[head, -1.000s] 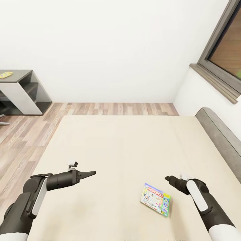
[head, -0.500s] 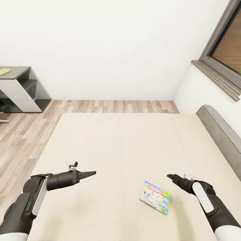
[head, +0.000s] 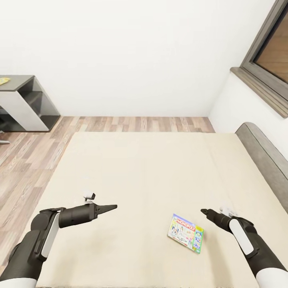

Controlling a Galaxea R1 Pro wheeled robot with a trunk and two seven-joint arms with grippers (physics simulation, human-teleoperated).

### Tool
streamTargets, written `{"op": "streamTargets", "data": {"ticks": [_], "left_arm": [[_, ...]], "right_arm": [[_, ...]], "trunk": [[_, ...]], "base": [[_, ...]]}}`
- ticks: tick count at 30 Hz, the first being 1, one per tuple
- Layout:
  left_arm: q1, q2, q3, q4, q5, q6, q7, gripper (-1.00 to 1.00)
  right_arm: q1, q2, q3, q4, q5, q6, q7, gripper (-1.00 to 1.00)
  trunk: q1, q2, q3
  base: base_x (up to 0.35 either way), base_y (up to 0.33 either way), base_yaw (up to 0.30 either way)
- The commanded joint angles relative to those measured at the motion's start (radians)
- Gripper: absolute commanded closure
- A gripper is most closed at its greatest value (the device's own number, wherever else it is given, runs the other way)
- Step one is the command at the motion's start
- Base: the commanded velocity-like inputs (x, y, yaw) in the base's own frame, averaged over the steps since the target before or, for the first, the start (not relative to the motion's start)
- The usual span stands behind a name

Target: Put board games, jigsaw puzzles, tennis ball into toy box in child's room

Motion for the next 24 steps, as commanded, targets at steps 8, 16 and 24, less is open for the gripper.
{"op": "streamTargets", "data": {"ticks": [8,16,24], "left_arm": [[-0.001,-0.007,0.001,0.000,0.006,0.009,0.026,-1.00],[-0.001,-0.007,0.001,0.000,0.006,0.009,0.031,-1.00],[-0.001,-0.007,0.003,-0.001,0.007,0.010,0.030,-1.00]], "right_arm": [[0.005,-0.002,-0.002,-0.005,-0.012,0.006,0.023,-1.00],[0.010,-0.003,-0.004,-0.005,-0.009,0.004,0.125,-1.00],[0.011,-0.004,-0.005,-0.004,-0.009,0.003,0.139,-1.00]], "trunk": [[0.000,-0.002,-0.015],[0.000,-0.002,-0.028],[0.000,-0.002,-0.041]], "base": [[0.000,0.000,0.000],[0.000,0.000,0.000],[0.000,0.000,0.000]]}}
